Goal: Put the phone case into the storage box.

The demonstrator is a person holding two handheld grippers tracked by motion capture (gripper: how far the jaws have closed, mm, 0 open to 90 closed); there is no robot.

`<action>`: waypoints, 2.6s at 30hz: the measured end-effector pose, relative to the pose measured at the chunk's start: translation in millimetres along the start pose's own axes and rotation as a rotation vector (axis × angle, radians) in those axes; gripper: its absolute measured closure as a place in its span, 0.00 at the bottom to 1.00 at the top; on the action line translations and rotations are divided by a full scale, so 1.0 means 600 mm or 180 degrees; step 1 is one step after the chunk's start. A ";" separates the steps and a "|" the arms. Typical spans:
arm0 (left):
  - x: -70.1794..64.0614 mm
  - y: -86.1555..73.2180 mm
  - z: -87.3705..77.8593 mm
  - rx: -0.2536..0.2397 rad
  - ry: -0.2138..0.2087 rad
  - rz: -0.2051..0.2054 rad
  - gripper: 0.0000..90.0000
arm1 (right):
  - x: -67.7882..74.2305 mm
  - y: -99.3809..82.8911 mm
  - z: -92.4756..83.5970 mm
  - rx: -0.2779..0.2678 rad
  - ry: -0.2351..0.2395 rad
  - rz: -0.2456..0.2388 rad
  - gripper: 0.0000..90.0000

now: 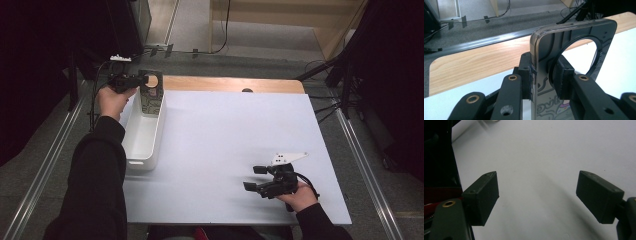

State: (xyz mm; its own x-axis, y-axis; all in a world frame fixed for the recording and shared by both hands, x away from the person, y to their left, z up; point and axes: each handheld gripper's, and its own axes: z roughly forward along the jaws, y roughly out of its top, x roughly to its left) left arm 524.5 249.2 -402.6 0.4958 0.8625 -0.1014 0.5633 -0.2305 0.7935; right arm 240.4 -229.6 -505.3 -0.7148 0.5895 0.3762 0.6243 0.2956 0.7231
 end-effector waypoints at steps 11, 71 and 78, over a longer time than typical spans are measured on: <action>0.003 -0.010 0.010 0.0053 0.0019 -0.0035 0.78 | 0.001 0.000 0.000 -0.0007 -0.0002 -0.0018 0.19; -0.003 0.013 -0.108 0.0375 -0.0518 -0.0481 0.34 | -0.002 0.011 0.003 -0.0010 0.0026 -0.0037 0.19; -0.021 0.016 -0.122 0.0408 -0.0624 -0.0398 0.32 | -0.003 0.013 0.006 0.0011 0.0026 -0.0044 0.19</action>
State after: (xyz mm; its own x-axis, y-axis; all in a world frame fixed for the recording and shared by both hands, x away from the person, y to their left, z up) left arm 475.2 269.2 -349.8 0.5286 0.7870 -0.3180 0.7011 -0.1936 0.6863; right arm 247.5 -225.5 -502.5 -0.7260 0.5792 0.3708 0.6153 0.3062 0.7264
